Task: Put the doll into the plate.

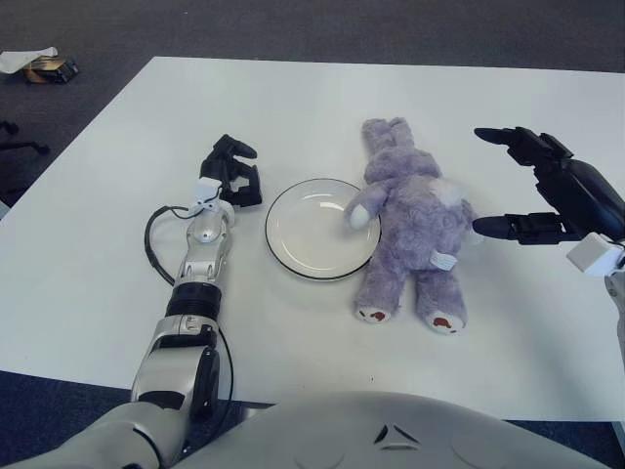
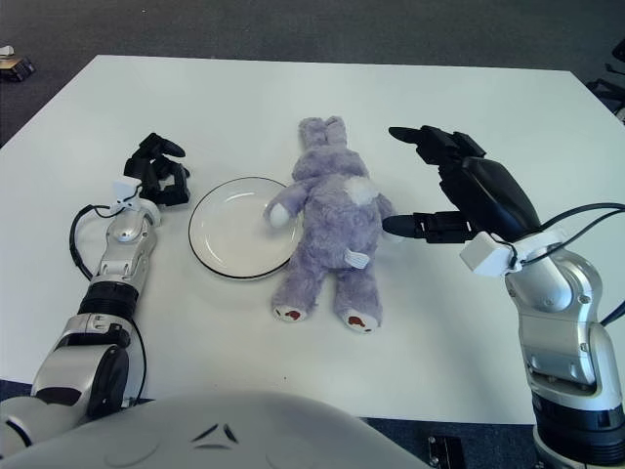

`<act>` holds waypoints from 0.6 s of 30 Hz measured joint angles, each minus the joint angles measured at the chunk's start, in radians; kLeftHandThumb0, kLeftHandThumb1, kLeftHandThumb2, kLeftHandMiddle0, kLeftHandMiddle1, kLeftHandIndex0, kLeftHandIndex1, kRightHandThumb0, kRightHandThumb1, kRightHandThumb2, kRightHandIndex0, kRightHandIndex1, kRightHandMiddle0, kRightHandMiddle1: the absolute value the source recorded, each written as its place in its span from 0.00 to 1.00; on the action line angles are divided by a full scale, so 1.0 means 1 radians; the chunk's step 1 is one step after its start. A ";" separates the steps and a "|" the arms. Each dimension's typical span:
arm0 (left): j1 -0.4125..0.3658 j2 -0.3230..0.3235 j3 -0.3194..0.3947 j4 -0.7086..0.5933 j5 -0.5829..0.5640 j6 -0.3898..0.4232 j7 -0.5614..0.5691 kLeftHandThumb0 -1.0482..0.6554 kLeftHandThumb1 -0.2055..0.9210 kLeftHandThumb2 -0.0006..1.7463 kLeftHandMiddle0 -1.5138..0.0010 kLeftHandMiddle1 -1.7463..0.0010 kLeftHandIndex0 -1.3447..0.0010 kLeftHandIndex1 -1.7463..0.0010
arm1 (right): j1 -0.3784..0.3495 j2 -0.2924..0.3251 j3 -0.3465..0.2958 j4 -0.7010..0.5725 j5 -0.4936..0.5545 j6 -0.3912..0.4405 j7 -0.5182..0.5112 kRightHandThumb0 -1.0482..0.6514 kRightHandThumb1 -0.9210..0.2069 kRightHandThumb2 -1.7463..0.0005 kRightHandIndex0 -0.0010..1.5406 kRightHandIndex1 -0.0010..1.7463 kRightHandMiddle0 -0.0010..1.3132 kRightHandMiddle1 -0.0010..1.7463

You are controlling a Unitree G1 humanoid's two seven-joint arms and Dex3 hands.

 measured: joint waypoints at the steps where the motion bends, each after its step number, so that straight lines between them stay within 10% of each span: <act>1: -0.001 0.000 0.001 0.002 0.000 0.000 0.000 0.61 0.42 0.79 0.65 0.00 0.61 0.00 | -0.006 0.000 0.003 0.004 -0.009 -0.008 -0.005 0.04 0.00 0.89 0.00 0.10 0.00 0.14; 18: -0.018 -0.002 0.003 0.030 0.002 -0.013 0.002 0.61 0.43 0.79 0.65 0.00 0.61 0.00 | -0.061 0.016 0.050 0.036 0.028 -0.077 -0.008 0.01 0.00 0.88 0.00 0.00 0.00 0.02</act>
